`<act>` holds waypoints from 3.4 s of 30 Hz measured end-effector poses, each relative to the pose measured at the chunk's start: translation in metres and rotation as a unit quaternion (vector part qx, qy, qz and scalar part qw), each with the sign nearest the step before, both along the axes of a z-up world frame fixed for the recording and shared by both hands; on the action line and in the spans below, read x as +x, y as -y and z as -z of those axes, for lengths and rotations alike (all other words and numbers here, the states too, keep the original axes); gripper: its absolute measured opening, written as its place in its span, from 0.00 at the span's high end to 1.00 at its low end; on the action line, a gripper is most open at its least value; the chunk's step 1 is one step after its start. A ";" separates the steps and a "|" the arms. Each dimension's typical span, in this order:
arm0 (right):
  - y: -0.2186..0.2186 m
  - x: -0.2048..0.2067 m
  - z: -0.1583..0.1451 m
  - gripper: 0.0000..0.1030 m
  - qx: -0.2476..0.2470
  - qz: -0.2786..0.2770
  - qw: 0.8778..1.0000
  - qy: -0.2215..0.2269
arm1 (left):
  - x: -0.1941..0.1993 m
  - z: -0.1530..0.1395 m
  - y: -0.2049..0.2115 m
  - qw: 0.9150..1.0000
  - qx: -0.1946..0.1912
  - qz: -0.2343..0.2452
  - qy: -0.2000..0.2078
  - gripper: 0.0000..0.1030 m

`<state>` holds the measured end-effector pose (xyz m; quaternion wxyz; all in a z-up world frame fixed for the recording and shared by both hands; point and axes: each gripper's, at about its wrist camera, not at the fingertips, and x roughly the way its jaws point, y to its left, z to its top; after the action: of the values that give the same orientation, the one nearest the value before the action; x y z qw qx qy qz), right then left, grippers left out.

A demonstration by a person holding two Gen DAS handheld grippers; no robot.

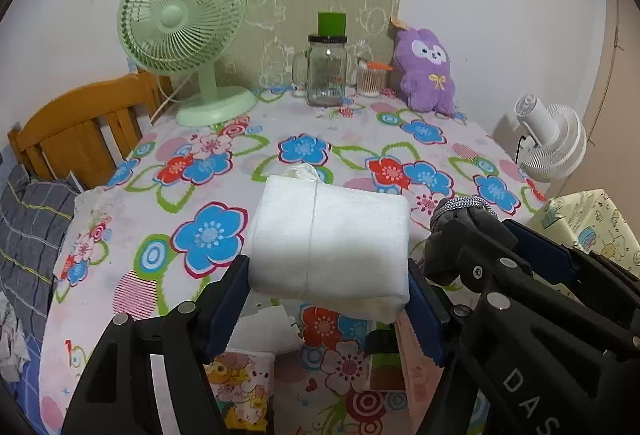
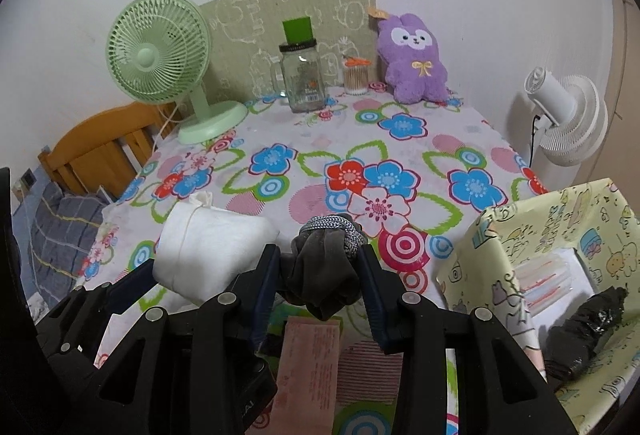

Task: Organize soft objects
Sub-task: 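Grasp and lift the white folded cloth with the left tool while the right holds the sock, then carry the grey sock and white cloth with both tools toward the storage box, then open the right tool over the box while the left tool releases the white cloth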

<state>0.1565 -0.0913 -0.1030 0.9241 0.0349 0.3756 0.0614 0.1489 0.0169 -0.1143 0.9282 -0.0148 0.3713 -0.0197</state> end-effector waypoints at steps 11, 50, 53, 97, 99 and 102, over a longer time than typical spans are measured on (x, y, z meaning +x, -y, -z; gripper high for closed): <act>0.000 -0.022 -0.033 0.58 0.002 -0.013 1.000 0.025 | -0.027 -0.032 -0.001 0.999 -0.004 -0.004 0.035 0.27; 0.065 -0.077 -0.087 0.58 -0.009 0.002 0.996 0.083 | -0.071 -0.081 0.072 0.994 -0.002 0.060 0.091 0.27; 0.078 -0.078 -0.089 0.58 -0.010 0.012 0.996 0.085 | -0.070 -0.082 0.083 0.993 -0.002 0.072 0.091 0.27; 0.212 -0.041 -0.041 0.59 -0.005 0.116 0.993 0.030 | -0.028 -0.031 0.217 0.979 0.036 0.201 0.021 0.05; 0.212 -0.039 -0.039 0.59 -0.005 0.116 0.993 0.032 | -0.027 -0.030 0.218 0.978 0.040 0.204 0.018 0.03; 0.214 -0.031 -0.037 0.59 0.003 0.117 0.993 0.029 | -0.026 -0.030 0.219 0.978 0.041 0.202 0.018 0.01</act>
<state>0.1259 -0.3054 -0.0655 0.9352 0.0797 0.3420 -0.0450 0.1226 -0.2017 -0.0845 0.9114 0.0988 0.3502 -0.1921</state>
